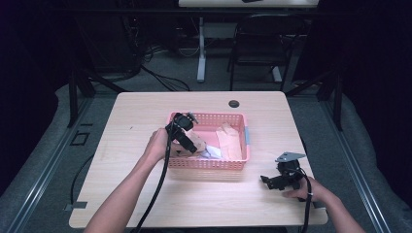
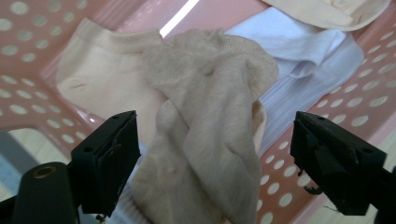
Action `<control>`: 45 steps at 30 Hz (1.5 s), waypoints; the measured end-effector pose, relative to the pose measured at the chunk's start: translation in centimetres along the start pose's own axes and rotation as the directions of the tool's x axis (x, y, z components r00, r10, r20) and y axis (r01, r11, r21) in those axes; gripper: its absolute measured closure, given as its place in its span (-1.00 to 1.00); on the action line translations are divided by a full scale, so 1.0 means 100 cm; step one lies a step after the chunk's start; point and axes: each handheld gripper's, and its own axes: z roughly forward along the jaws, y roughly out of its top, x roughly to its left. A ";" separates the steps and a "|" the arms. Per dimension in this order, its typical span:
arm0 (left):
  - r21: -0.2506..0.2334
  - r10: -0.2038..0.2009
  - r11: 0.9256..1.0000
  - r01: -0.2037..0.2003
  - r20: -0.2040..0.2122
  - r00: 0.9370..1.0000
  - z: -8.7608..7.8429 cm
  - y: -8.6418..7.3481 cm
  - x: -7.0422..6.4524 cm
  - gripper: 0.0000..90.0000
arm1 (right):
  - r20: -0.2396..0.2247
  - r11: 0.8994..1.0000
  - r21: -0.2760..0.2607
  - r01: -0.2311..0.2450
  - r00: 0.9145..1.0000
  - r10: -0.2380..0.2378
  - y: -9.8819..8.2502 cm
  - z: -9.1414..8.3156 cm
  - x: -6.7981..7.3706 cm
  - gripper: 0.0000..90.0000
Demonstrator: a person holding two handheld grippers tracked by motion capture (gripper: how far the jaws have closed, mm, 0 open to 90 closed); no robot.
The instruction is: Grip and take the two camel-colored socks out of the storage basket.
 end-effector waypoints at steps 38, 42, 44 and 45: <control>-0.002 0.024 1.000 -0.024 -0.047 0.999 -0.003 0.004 0.008 0.73 | -0.004 1.000 0.002 -0.001 1.000 0.001 0.000 0.000 0.000 -1.00; -0.009 0.029 1.000 -0.029 -0.058 0.998 -0.011 0.005 0.010 0.74 | -0.001 1.000 0.003 0.000 1.000 0.000 0.000 0.000 0.000 -1.00; -0.018 0.026 0.999 -0.027 -0.056 0.998 -0.014 0.005 0.010 0.75 | -0.001 1.000 0.003 0.000 1.000 0.000 0.000 0.000 0.000 -1.00; -0.023 0.027 0.999 -0.028 -0.059 0.998 -0.018 0.005 0.011 0.76 | -0.002 1.000 0.003 0.000 1.000 0.000 0.000 0.000 0.000 -1.00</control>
